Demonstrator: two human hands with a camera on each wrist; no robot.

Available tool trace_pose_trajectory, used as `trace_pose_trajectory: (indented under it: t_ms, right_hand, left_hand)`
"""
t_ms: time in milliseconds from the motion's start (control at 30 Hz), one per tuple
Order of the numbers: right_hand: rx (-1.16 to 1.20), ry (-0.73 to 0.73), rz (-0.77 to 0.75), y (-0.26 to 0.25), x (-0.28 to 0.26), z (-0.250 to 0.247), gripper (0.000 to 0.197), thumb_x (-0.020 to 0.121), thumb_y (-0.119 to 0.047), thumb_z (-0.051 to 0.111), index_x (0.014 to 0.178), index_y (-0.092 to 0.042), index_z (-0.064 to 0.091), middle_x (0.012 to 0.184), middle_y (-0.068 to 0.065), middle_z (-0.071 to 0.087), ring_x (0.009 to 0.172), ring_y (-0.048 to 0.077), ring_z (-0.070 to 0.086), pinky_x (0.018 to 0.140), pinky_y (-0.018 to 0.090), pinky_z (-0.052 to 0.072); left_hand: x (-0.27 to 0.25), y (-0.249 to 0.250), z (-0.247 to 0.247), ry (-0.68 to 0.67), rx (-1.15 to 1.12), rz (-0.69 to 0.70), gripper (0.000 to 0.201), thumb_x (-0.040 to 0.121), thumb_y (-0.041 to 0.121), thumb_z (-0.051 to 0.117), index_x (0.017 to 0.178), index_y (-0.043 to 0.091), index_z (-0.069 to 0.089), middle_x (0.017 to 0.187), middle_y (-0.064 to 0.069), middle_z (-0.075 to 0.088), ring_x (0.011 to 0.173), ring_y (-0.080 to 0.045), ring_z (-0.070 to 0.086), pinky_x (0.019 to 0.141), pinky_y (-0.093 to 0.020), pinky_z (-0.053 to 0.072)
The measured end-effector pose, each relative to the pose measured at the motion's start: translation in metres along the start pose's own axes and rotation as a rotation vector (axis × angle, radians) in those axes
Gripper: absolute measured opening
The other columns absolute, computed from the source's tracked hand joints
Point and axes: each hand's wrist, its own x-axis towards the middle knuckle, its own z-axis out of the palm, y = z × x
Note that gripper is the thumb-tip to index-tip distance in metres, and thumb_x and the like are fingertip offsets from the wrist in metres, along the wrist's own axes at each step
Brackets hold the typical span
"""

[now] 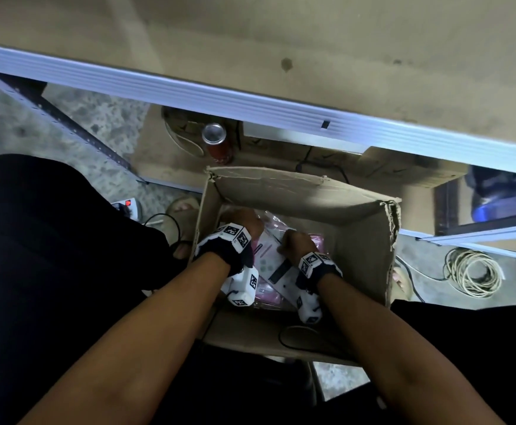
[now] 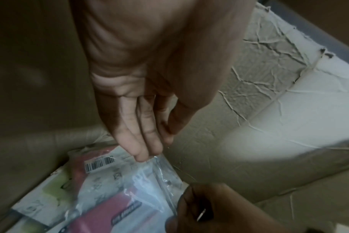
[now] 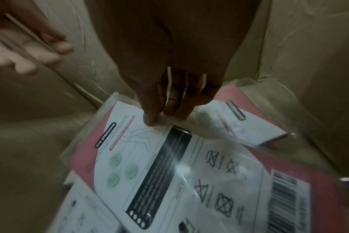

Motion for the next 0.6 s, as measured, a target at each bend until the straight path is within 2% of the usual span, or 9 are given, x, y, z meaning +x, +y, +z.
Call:
trace_pose_trajectory:
  t_ms: [67, 133, 300, 433, 500, 600]
  right_hand:
    - [0.085, 0.067, -0.012, -0.007, 0.006, -0.002, 0.014, 0.089, -0.018, 0.067, 0.095, -0.005, 0.065, 0.110, 0.015, 0.068, 0.105, 0.030, 0.064, 0.082, 0.029, 0.048]
    - [0.139, 0.124, -0.035, -0.015, 0.011, -0.004, 0.013, 0.089, -0.015, 0.067, 0.093, -0.003, 0.066, 0.110, 0.014, 0.068, 0.105, 0.029, 0.064, 0.079, 0.023, 0.043]
    - [0.104, 0.060, -0.060, -0.024, 0.015, 0.000, 0.025, 0.088, -0.021, 0.070, 0.105, -0.005, 0.063, 0.115, 0.017, 0.064, 0.106, 0.030, 0.061, 0.088, 0.032, 0.049]
    - [0.022, -0.025, -0.099, -0.018, 0.010, 0.008, 0.047, 0.082, -0.012, 0.073, 0.126, -0.015, 0.056, 0.131, 0.016, 0.050, 0.123, 0.033, 0.050, 0.101, 0.034, 0.044]
    - [-0.020, -0.022, -0.107, -0.015, 0.008, 0.010, 0.052, 0.082, -0.005, 0.070, 0.130, -0.014, 0.052, 0.131, 0.018, 0.049, 0.124, 0.034, 0.048, 0.100, 0.032, 0.041]
    - [-0.006, -0.032, -0.044, -0.010, 0.005, 0.013, 0.050, 0.084, -0.005, 0.069, 0.129, -0.012, 0.049, 0.130, 0.018, 0.053, 0.115, 0.032, 0.056, 0.091, 0.031, 0.046]
  left_hand:
    - [0.000, -0.002, -0.001, 0.046, -0.032, 0.011, 0.037, 0.099, 0.028, 0.040, 0.106, 0.005, 0.068, 0.122, -0.018, 0.066, 0.114, -0.035, 0.060, 0.100, -0.040, 0.048]
    - [-0.002, -0.004, -0.003, 0.077, -0.080, 0.000, 0.036, 0.101, 0.026, 0.040, 0.114, 0.005, 0.067, 0.126, -0.018, 0.064, 0.118, -0.035, 0.058, 0.102, -0.039, 0.046]
    - [-0.001, -0.009, -0.008, 0.128, -0.141, -0.031, 0.033, 0.100, 0.015, 0.045, 0.118, -0.001, 0.066, 0.132, -0.020, 0.060, 0.124, -0.033, 0.055, 0.107, -0.036, 0.041]
    - [0.000, -0.012, -0.006, 0.145, -0.172, -0.079, 0.032, 0.097, 0.015, 0.049, 0.117, -0.004, 0.065, 0.130, -0.021, 0.061, 0.124, -0.035, 0.054, 0.107, -0.036, 0.041]
    - [-0.002, -0.011, -0.006, 0.145, -0.185, -0.082, 0.031, 0.097, 0.015, 0.049, 0.116, -0.003, 0.065, 0.129, -0.021, 0.061, 0.124, -0.035, 0.055, 0.107, -0.037, 0.041]
    - [-0.004, -0.010, -0.006, 0.130, -0.183, -0.088, 0.033, 0.100, 0.016, 0.045, 0.121, -0.001, 0.064, 0.133, -0.020, 0.059, 0.127, -0.033, 0.052, 0.109, -0.037, 0.038]
